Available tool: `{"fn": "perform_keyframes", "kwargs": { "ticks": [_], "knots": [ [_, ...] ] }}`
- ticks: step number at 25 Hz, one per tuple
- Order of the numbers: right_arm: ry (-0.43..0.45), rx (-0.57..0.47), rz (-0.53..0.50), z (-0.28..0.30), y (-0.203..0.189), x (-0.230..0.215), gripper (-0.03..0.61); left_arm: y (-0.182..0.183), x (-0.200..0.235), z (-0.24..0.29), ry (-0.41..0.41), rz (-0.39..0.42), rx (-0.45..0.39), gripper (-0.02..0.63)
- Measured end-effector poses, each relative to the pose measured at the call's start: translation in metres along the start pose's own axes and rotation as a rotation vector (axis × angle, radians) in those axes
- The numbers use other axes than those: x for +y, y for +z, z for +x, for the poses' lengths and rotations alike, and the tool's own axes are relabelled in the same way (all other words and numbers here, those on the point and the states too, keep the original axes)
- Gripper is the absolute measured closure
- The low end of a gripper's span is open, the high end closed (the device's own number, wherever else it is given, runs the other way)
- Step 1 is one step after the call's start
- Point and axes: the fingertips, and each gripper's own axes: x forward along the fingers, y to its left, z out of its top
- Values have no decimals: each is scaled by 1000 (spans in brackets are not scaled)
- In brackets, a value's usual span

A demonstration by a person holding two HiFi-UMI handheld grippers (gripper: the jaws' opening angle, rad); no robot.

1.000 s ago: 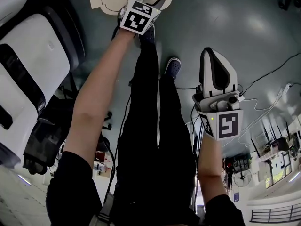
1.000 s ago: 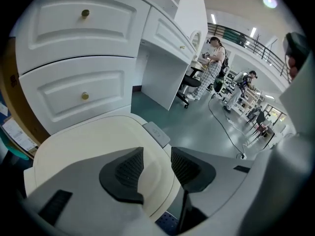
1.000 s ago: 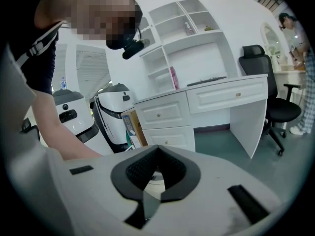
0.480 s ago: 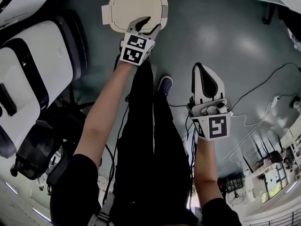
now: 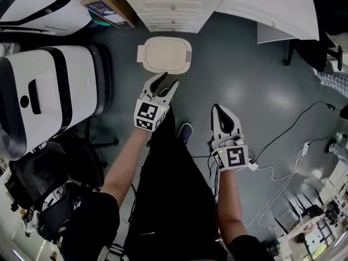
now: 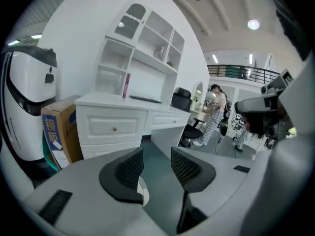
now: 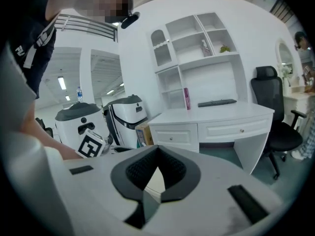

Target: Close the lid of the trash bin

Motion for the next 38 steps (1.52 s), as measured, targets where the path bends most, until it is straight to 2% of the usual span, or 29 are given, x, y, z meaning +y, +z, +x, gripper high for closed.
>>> {"fn": "perform_keyframes", "kwargs": {
  "ticks": [3,7,12,15,20,26,32,38],
  "knots": [
    [13,-42,21,-26,28,11,572,48,-33,-48,-5,21,-75,433],
    [45,-77,-54,-62,66,34,572,105,-82,-114,-4,102,-165,433],
    [83,-123,-104,-118,114,56,572,172,-136,-186,1,91,-274,433],
    [88,-174,-119,-150,138,69,573,194,-152,-222,23,107,-314,434],
    [114,-201,-144,-189,151,83,572,208,-179,-275,68,109,-369,433],
    [109,-223,-129,-235,146,97,572,198,-213,-324,87,78,-379,433],
    [128,-262,-164,-267,167,108,572,210,-242,-355,96,108,-419,433],
    [162,-242,-167,-288,155,118,572,201,-272,-388,133,96,-415,434]
  ]
}}
